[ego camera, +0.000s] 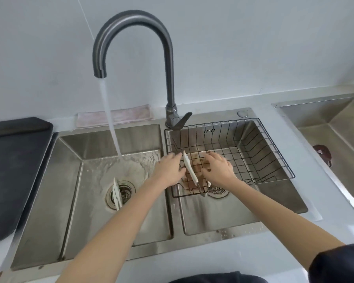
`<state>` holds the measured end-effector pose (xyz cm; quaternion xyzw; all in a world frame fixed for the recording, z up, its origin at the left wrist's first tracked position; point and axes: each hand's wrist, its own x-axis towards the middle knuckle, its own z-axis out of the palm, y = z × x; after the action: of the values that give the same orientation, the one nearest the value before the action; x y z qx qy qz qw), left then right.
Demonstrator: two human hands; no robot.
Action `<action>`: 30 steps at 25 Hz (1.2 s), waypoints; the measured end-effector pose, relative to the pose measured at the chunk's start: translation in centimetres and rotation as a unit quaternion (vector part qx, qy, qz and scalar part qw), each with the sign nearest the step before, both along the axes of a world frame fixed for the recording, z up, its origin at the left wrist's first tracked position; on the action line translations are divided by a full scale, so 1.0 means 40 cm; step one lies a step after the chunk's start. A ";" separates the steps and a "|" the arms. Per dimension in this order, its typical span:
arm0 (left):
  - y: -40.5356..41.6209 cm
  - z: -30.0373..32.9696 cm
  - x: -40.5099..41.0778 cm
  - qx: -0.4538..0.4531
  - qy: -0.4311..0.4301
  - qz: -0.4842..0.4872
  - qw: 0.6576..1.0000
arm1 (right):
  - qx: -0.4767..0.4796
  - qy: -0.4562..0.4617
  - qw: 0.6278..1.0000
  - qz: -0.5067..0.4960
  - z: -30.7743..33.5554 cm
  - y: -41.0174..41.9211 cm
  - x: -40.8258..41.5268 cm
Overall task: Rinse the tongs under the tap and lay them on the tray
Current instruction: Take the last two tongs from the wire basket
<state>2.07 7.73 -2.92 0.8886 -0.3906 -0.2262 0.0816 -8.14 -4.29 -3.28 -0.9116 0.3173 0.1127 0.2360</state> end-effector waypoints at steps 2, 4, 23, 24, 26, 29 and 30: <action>-0.033 -0.012 -0.019 -0.002 0.021 -0.002 1.000 | 0.019 0.017 1.000 -0.006 -0.017 -0.031 -0.014; -0.063 -0.027 -0.032 0.000 0.050 0.003 0.999 | 0.042 0.027 0.999 -0.018 -0.034 -0.056 -0.019; -0.140 -0.089 -0.045 -0.091 0.245 0.230 0.938 | 0.218 -0.035 0.961 -0.167 -0.091 -0.113 0.021; -0.136 -0.075 -0.046 -0.118 0.248 0.239 0.931 | 0.210 -0.049 0.963 -0.164 -0.079 -0.107 0.020; -0.122 -0.046 -0.049 -0.159 0.242 0.252 0.923 | 0.200 -0.078 0.964 -0.159 -0.056 -0.088 0.020; -0.084 -0.023 -0.044 -0.198 0.204 0.266 0.921 | 0.199 -0.109 0.961 -0.158 -0.028 -0.054 0.028; -0.064 -0.016 -0.042 -0.211 0.202 0.274 0.916 | 0.202 -0.118 0.959 -0.158 -0.019 -0.040 0.031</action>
<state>0.39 5.15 -3.56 0.8584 -0.1454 -0.2823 0.4030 -6.90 -5.90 -4.04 -0.7898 0.3982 0.0275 0.4657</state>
